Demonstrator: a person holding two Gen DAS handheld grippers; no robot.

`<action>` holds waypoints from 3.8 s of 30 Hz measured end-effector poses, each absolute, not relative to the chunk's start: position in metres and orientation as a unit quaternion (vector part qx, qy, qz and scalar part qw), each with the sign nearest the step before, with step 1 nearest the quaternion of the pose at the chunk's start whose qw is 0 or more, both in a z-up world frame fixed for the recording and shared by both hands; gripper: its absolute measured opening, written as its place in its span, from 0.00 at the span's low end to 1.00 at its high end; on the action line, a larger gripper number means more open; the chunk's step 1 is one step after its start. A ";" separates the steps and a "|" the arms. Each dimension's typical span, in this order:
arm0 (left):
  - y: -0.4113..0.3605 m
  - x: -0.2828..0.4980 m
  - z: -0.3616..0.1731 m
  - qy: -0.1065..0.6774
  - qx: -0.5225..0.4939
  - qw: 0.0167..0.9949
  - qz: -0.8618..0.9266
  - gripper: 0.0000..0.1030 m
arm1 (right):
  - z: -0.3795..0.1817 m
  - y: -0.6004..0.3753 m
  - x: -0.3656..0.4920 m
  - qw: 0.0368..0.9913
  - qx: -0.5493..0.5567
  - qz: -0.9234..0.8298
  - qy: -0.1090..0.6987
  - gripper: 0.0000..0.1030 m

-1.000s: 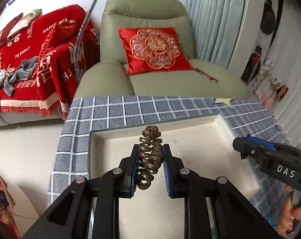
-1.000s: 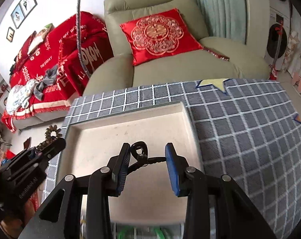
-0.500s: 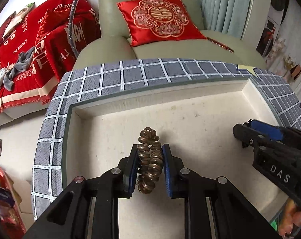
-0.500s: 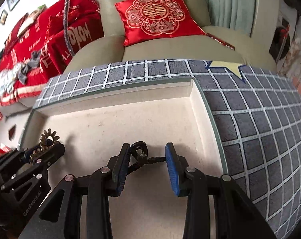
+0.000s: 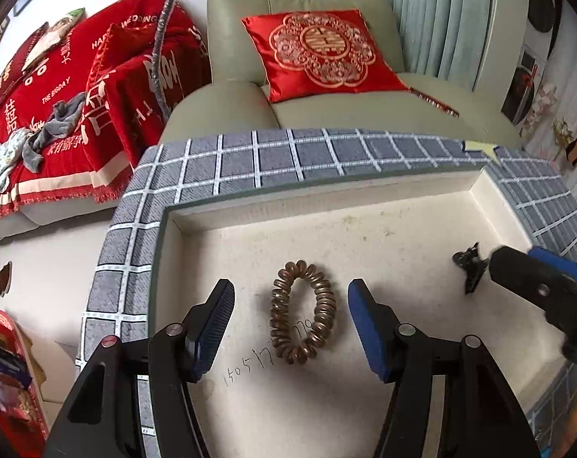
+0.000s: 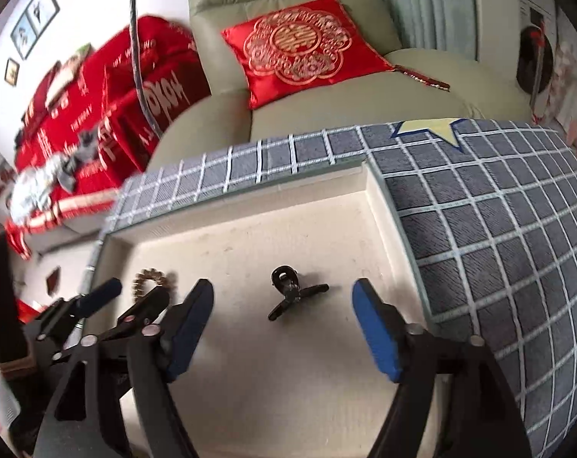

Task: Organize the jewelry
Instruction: 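Carry both items into the white tray and open both tools to release, then grasp the beaded bracelet with the left tool while the right tool grasps the silver hairpin, then lower the bracelet and hairpin into the tray and open both tools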

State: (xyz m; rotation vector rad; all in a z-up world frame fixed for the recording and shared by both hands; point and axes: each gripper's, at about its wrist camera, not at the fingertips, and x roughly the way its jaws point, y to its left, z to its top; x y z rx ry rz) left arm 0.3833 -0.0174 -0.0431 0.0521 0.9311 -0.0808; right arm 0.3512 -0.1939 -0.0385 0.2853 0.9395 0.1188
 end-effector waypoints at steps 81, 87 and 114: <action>-0.013 0.209 -0.065 0.463 0.061 0.877 -0.112 0.23 | -0.074 -0.197 0.165 0.853 0.072 -0.080 0.510 0.15; 0.001 0.203 -0.059 0.464 0.020 0.876 -0.130 0.23 | -0.071 -0.210 0.148 0.859 0.120 -0.045 0.496 0.15; 0.027 0.216 0.024 0.387 -0.040 0.910 -0.145 0.23 | 0.015 -0.205 0.157 0.902 0.106 0.040 0.417 0.15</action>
